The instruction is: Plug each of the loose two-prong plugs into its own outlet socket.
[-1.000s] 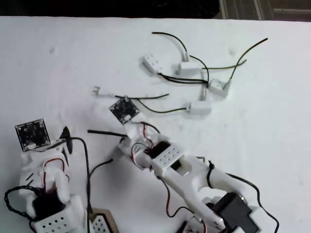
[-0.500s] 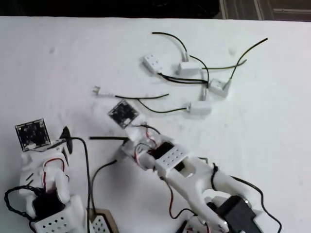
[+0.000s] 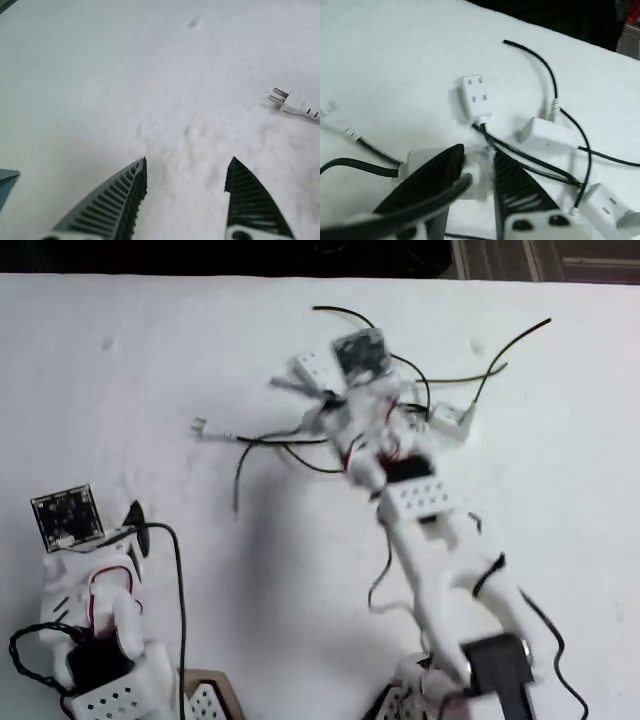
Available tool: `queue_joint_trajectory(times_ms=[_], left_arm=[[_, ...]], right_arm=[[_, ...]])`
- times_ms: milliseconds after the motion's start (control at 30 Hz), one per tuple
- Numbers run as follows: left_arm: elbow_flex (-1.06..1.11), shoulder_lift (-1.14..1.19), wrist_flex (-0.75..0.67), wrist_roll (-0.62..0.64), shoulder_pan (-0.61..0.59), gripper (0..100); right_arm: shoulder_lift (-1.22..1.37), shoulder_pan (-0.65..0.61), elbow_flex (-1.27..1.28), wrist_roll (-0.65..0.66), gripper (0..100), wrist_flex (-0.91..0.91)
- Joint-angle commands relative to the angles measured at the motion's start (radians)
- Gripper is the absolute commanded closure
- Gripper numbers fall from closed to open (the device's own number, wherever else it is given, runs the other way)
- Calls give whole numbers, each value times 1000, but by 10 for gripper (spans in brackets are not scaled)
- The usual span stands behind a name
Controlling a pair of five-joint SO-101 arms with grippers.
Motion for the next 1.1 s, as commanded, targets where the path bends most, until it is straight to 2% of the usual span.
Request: queue_joint_trajectory(times_ms=[0, 200, 333, 467, 633, 700, 800, 1067], left_arm=[[-3, -10, -20, -8, -5, 740], [15, -10, -37, -8, -5, 740], [17, -10, -41, -8, -5, 740], [17, -10, -41, -8, -4, 739], [18, -10, -40, -8, -4, 738], [18, -10, -40, -8, -4, 738], [18, -10, -40, -8, -4, 738], [18, -10, -38, -8, -4, 737]], right_arm=[[136, 102, -196, 5, 981, -10], [351, 226, -368, 6, 981, -8], [367, 260, -381, 6, 978, 1], [367, 269, -385, 8, 975, 117], [292, 263, -384, 6, 847, 283], [234, 257, -385, 6, 810, 337], [153, 226, -385, 11, 808, 363], [166, 10, -404, 14, 808, 292]])
